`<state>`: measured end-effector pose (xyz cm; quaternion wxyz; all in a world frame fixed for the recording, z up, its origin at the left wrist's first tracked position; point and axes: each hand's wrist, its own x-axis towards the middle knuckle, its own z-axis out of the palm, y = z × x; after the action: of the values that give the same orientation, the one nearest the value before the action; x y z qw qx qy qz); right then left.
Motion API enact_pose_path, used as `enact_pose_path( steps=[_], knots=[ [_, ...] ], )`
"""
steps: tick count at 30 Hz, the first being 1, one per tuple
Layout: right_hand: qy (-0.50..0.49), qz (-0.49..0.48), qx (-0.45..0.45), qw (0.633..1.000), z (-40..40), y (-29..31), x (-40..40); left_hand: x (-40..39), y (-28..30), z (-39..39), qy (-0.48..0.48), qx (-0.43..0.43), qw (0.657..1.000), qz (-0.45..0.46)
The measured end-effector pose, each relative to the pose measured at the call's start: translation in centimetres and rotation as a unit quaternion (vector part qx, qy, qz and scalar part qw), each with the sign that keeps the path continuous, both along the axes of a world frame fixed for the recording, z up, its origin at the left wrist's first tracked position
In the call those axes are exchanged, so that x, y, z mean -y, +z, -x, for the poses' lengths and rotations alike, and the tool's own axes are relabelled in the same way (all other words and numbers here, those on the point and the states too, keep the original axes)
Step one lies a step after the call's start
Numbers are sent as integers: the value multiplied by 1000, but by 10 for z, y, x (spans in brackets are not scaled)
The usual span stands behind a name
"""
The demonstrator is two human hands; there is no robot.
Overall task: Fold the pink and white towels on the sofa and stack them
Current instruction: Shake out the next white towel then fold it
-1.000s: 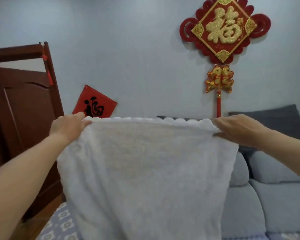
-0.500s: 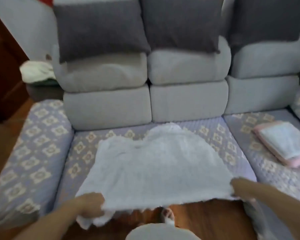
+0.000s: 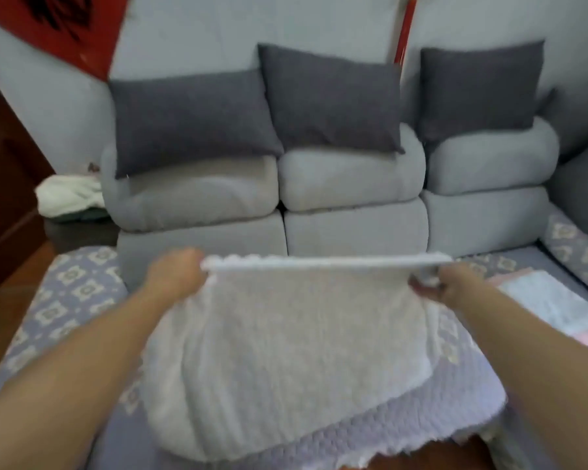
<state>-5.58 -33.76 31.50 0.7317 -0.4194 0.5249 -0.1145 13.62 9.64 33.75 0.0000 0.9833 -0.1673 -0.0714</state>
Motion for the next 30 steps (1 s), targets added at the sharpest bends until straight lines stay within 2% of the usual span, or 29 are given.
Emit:
enact_pose_path(
  steps=[2, 3, 5, 8, 12, 15, 17, 18, 20, 23, 24, 25, 27, 29, 30],
  knots=[
    [-48, 20, 167, 985, -38, 88, 13, 20, 97, -27, 33, 116, 990, 68],
    [-60, 46, 226, 971, -49, 131, 18, 28, 145, -37, 31, 184, 977, 99],
    [-104, 86, 315, 940, -58, 210, 26, 38, 231, -40, 20, 257, 956, 139],
    [-146, 135, 359, 912, -56, 275, 37, 41, 307, -33, 12, 300, 942, 147],
    [-156, 133, 375, 904, -45, 300, 51, 40, 327, -17, -5, 281, 951, 129],
    [-168, 173, 358, 902, -36, 288, 66, 54, 315, 4, -22, 187, 973, 137],
    [-153, 210, 368, 893, -29, 266, 86, 62, 295, 18, -9, 85, 987, 135],
    [-135, 256, 340, 895, -24, 250, 99, 66, 281, 25, 0, 30, 991, 129],
    [-91, 355, 234, 901, -8, 210, 117, 74, 245, 38, 5, -69, 990, 119],
    [-46, 424, 128, 895, 24, 126, 148, 94, 167, 65, -28, -168, 983, 64],
    [-5, 452, 41, 891, 35, 98, 157, 100, 134, 75, -39, -196, 979, 36],
    [58, 473, -58, 877, 49, 70, 165, 107, 99, 87, -48, -230, 972, 11],
    [194, 493, -219, 819, 81, 16, 176, 119, 29, 115, -57, -306, 950, -37],
    [281, 495, -296, 767, 110, -40, 184, 129, -35, 146, -61, -373, 923, -68],
    [318, 484, -312, 753, 122, -68, 188, 133, -64, 160, -60, -397, 912, -78]
  ],
)
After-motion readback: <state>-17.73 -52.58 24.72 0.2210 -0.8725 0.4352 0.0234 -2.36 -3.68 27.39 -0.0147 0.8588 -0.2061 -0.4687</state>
